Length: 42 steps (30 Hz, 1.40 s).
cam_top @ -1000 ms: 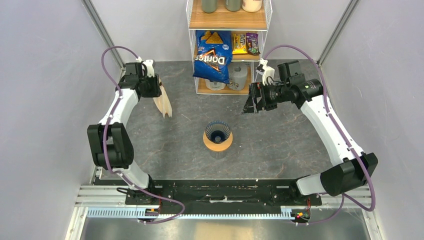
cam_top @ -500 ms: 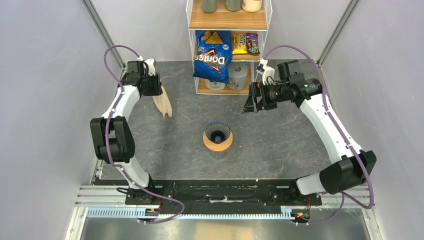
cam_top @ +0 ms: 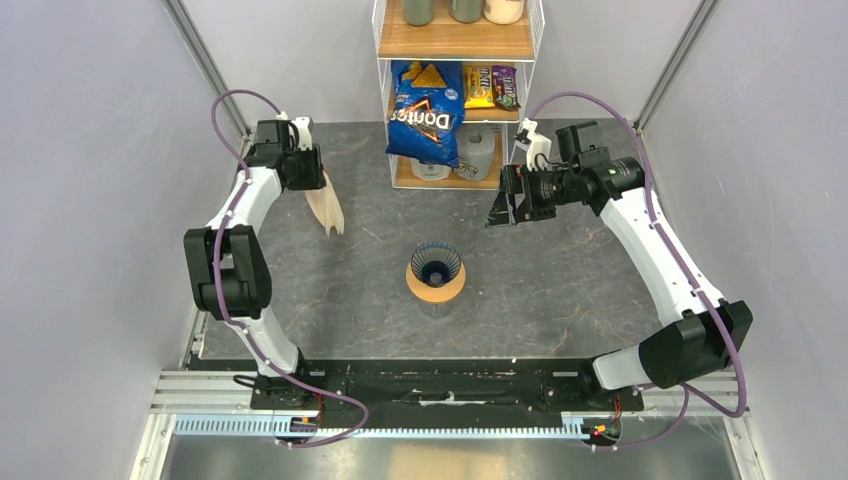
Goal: Place the coffee filter in the dripper
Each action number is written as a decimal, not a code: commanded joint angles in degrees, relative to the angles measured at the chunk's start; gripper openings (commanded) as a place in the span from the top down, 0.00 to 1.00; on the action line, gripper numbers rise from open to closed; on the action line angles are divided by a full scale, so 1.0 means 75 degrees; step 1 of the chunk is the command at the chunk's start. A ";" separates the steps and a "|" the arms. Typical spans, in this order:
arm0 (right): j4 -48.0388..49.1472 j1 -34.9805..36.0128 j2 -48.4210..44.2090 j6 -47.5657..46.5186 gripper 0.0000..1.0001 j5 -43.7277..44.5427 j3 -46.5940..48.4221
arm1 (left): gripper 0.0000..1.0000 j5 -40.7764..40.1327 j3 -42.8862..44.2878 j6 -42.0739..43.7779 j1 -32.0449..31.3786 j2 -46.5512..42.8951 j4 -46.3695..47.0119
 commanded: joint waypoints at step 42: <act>0.0200 -0.0148 -0.0050 0.0108 0.03 -0.0215 -0.0070 | 0.76 -0.0257 0.0315 -0.0108 -0.0026 0.0214 -0.0211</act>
